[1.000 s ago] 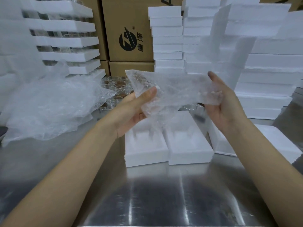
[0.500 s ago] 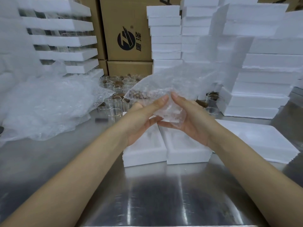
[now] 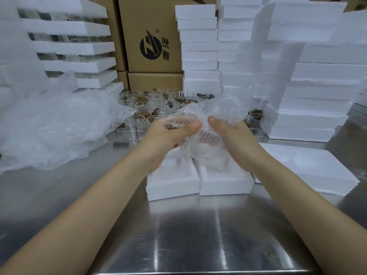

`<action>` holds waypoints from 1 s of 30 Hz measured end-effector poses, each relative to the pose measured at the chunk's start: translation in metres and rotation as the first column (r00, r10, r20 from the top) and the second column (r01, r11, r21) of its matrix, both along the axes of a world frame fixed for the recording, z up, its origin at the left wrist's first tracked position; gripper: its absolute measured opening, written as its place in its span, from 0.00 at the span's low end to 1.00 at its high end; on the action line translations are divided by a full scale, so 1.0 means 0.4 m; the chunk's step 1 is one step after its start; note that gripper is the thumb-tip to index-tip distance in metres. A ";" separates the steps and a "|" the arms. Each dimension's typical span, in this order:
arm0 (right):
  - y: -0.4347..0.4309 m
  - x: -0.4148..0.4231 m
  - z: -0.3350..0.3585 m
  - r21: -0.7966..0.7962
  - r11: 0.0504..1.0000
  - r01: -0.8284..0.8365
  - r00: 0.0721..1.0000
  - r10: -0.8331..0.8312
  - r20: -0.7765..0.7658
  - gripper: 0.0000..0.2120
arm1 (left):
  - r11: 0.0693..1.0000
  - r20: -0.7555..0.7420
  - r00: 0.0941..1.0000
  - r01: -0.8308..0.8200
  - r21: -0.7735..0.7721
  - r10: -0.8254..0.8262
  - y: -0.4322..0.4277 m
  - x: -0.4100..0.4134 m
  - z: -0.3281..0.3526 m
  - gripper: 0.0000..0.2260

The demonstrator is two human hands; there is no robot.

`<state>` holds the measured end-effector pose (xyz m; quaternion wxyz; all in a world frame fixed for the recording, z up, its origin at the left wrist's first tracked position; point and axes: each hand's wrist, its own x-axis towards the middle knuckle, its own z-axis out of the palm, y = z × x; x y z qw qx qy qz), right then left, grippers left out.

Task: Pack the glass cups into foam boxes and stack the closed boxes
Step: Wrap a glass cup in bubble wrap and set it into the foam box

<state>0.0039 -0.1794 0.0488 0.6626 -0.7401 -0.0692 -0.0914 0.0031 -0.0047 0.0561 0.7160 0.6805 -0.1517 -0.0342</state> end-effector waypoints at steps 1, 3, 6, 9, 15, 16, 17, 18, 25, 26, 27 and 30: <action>0.001 -0.005 0.001 -0.097 0.992 0.080 0.994 -0.073 0.076 0.09 | 1.000 0.026 1.000 -0.005 0.026 0.005 0.000 0.000 -0.001 0.13; 0.000 -0.009 -0.001 -0.158 0.969 0.192 0.970 -0.163 0.179 0.13 | 0.995 0.103 0.994 -0.031 0.097 0.021 -0.003 -0.006 -0.002 0.11; -0.006 -0.010 0.000 -0.142 0.964 0.223 0.954 -0.186 0.234 0.08 | 0.967 0.273 0.961 -0.111 0.228 0.045 -0.009 -0.013 -0.007 0.16; -0.015 -0.008 0.003 -0.094 0.977 0.191 0.953 -0.161 0.258 0.06 | 0.959 0.295 0.954 -0.136 0.248 0.059 -0.011 -0.015 -0.005 0.15; -0.014 -0.002 0.007 -0.190 0.970 0.152 0.938 -0.081 0.336 0.10 | 0.940 0.407 0.912 -0.179 0.291 0.048 -0.011 -0.028 0.001 0.14; -0.012 -0.002 0.009 -0.204 0.971 0.121 0.940 -0.046 0.337 0.10 | 0.933 0.439 0.897 -0.196 0.303 0.046 -0.011 -0.028 0.000 0.15; -0.012 -0.002 0.011 -0.224 0.971 0.085 0.945 -0.007 0.327 0.09 | 0.927 0.467 0.884 -0.206 0.315 0.037 -0.011 -0.026 -0.002 0.15; -0.013 0.000 0.014 -0.255 0.966 0.054 0.948 0.031 0.317 0.09 | 0.923 0.487 0.873 -0.207 0.324 0.025 -0.011 -0.025 -0.003 0.14; -0.024 -0.006 0.032 0.030 0.983 -0.183 0.952 0.170 0.255 0.10 | 0.988 0.274 0.958 -0.118 0.100 0.087 -0.029 -0.026 -0.009 0.22; -0.030 -0.001 0.036 0.164 0.966 -0.199 0.963 0.161 0.217 0.11 | 0.997 0.191 0.980 -0.069 0.039 0.060 -0.031 -0.024 -0.010 0.24; -0.039 0.006 0.039 0.270 0.945 -0.187 0.973 0.141 0.180 0.11 | 1.000 0.107 0.994 -0.005 -0.027 0.008 -0.034 -0.024 -0.007 0.26; -0.057 0.024 0.045 0.380 0.921 -0.084 0.992 0.041 0.121 0.04 | 0.965 -0.037 0.981 0.180 -0.189 -0.191 -0.041 -0.033 -0.003 0.34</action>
